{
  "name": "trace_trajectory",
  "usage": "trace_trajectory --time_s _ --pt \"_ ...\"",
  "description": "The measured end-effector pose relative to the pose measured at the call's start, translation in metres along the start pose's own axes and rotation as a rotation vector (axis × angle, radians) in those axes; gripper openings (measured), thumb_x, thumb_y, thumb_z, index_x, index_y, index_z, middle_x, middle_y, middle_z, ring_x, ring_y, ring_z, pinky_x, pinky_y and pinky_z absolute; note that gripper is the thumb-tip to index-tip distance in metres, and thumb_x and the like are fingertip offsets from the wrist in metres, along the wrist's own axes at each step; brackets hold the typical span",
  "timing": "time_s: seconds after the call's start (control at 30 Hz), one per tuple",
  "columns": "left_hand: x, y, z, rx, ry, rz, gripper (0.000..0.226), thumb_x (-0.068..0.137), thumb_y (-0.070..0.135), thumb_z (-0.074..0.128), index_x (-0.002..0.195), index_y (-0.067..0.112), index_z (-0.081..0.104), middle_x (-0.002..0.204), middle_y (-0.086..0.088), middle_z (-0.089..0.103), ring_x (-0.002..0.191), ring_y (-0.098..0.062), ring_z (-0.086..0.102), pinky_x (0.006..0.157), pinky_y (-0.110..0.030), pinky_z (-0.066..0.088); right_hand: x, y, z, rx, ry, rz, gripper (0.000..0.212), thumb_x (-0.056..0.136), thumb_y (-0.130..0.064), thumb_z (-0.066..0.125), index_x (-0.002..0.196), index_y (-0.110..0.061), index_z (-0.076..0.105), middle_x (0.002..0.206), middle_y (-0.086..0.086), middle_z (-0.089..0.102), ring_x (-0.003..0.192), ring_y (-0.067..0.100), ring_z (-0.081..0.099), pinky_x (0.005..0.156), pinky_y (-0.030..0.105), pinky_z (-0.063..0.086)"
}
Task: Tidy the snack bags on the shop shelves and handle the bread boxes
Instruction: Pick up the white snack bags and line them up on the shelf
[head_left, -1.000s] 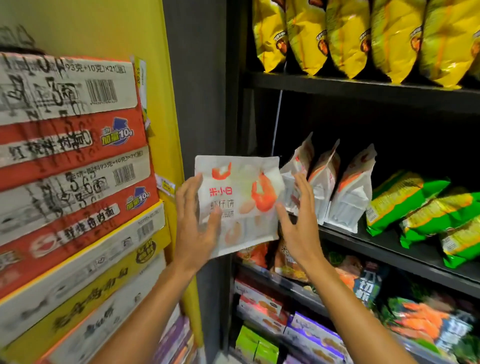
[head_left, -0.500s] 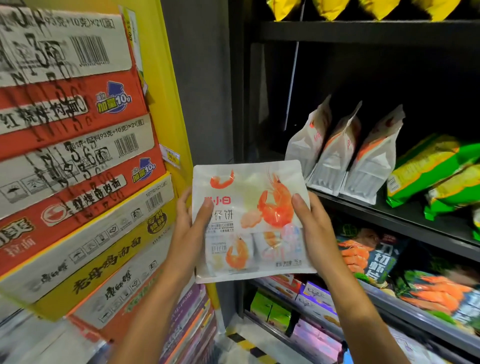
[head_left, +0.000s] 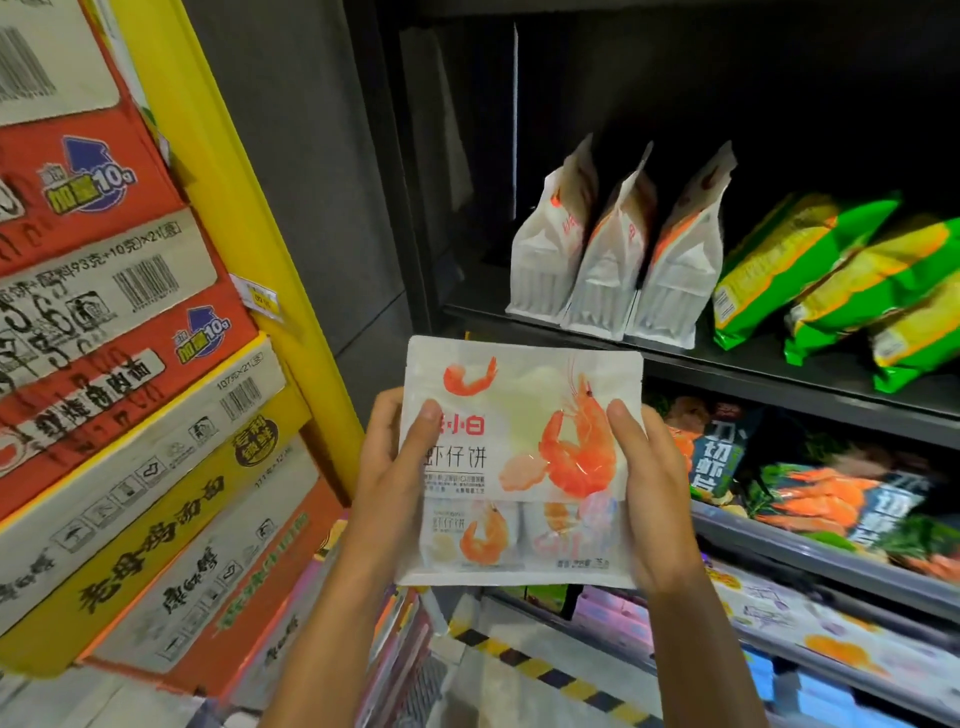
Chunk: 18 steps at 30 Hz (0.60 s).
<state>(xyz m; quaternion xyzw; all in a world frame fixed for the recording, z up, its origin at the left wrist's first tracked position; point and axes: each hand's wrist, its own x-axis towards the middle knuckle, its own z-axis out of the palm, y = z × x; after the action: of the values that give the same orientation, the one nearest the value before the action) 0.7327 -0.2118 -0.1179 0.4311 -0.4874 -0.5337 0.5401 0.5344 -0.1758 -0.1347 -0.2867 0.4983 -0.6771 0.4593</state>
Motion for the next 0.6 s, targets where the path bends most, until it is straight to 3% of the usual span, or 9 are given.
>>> trace_trajectory --time_s 0.1,0.27,0.4,0.5,0.6 --pt "-0.002 -0.004 0.012 -0.020 -0.054 -0.058 0.035 0.097 0.032 0.058 0.126 0.013 0.053 0.110 -0.013 0.075 0.098 -0.031 0.075 0.074 -0.038 0.062 -0.001 0.005 -0.014 0.049 0.055 0.020 0.025 0.105 -0.027 0.058 0.127 -0.023 0.068 0.122 0.006 0.075 0.114 0.031 0.071 0.099 0.052 0.055" --pt "-0.001 -0.011 0.026 -0.109 -0.102 -0.157 0.030 0.102 0.019 0.054 0.132 0.020 0.055 0.116 -0.013 0.075 0.102 -0.033 0.074 0.077 -0.043 0.061 -0.004 0.006 -0.033 0.128 0.119 0.020 0.031 0.104 -0.011 0.050 0.130 -0.019 0.066 0.123 0.010 0.073 0.103 0.025 0.072 0.078 0.037 0.059" --pt "-0.003 -0.016 0.034 -0.160 -0.150 -0.185 0.032 0.103 0.013 0.053 0.133 0.021 0.058 0.123 -0.010 0.073 0.110 -0.030 0.073 0.079 -0.042 0.062 -0.007 0.005 -0.044 0.141 0.152 0.016 0.039 0.101 -0.006 0.047 0.125 -0.025 0.069 0.128 0.006 0.071 0.112 0.026 0.070 0.083 0.039 0.055" --pt "-0.003 -0.021 0.038 -0.183 -0.166 -0.209 0.024 0.098 0.008 0.056 0.119 0.016 0.062 0.116 -0.011 0.074 0.104 -0.030 0.074 0.075 -0.039 0.061 -0.008 0.006 -0.053 0.132 0.175 -0.008 0.037 0.099 -0.003 0.046 0.112 -0.024 0.074 0.118 0.007 0.073 0.103 0.026 0.070 0.081 0.039 0.053" --pt "-0.003 -0.026 0.040 -0.204 -0.167 -0.199 0.013 0.087 0.007 0.061 0.098 0.013 0.060 0.093 -0.009 0.072 0.086 -0.024 0.074 0.062 -0.031 0.058 -0.010 0.006 -0.057 0.133 0.172 -0.037 0.033 0.094 0.000 0.047 0.093 -0.020 0.074 0.095 0.003 0.071 0.088 0.021 0.064 0.071 0.034 0.050"
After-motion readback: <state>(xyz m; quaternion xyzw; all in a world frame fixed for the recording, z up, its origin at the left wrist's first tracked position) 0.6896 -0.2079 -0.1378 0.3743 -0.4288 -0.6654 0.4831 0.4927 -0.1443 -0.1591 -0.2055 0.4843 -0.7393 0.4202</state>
